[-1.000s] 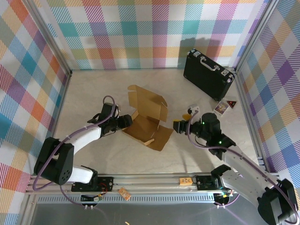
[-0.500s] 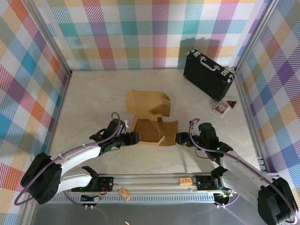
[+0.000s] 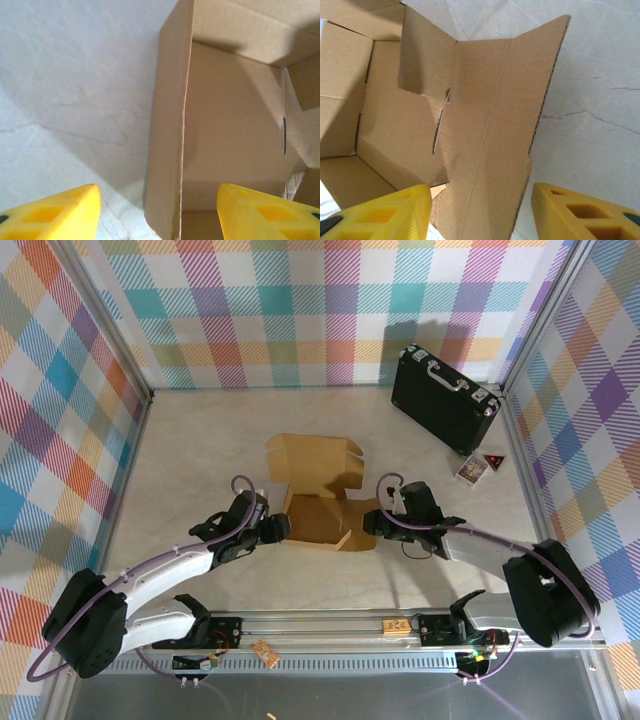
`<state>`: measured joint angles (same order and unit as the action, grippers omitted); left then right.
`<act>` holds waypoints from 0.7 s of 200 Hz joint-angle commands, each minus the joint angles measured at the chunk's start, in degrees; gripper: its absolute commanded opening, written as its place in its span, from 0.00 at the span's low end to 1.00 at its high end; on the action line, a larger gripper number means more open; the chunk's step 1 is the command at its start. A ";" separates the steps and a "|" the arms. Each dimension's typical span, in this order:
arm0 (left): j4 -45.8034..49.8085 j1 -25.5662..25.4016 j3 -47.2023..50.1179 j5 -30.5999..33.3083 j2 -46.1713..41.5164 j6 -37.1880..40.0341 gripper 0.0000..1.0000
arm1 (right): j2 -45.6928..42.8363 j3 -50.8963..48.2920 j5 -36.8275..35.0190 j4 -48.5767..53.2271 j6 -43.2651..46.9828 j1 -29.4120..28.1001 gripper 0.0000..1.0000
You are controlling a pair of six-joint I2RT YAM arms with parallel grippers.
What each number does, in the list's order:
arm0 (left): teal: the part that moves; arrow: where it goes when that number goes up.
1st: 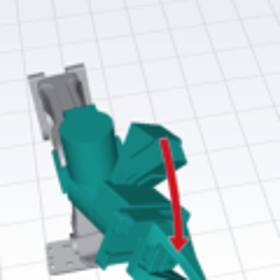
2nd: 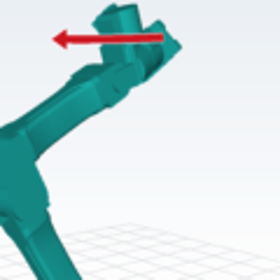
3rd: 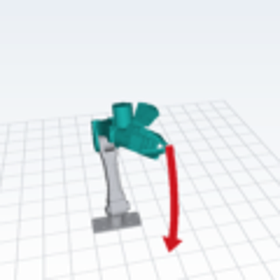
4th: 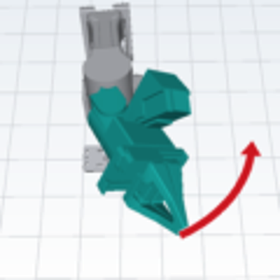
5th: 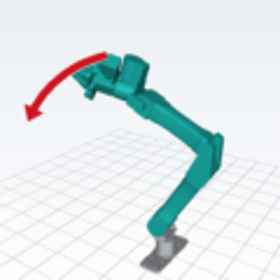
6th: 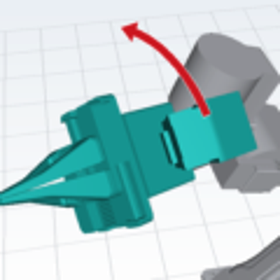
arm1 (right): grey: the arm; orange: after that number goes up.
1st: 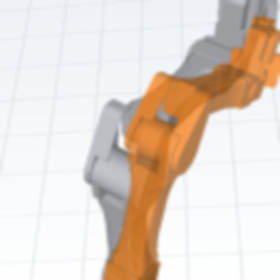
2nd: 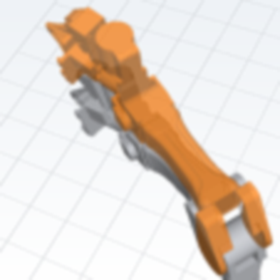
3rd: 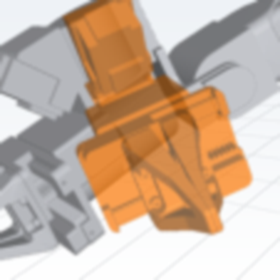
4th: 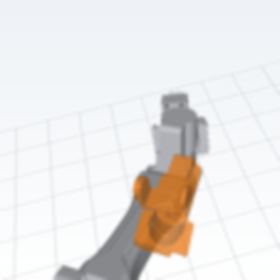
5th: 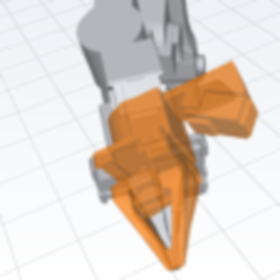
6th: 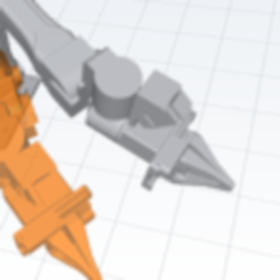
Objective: Fold the paper box
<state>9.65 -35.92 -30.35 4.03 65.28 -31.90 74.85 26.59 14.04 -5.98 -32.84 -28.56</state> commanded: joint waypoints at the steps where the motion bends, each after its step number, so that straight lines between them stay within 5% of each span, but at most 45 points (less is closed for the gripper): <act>1: -3.21 -0.29 -1.63 1.46 2.85 2.46 0.62 | 1.11 1.65 3.01 -3.94 -1.44 -0.26 0.53; 140: -12.86 -2.19 -1.09 -11.75 9.84 -1.21 0.51 | 4.06 4.58 5.51 -10.62 -0.46 -6.24 0.50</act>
<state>-0.12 -36.75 -31.07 -4.99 74.46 -31.42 78.24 29.36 17.47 -12.84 -33.65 -33.85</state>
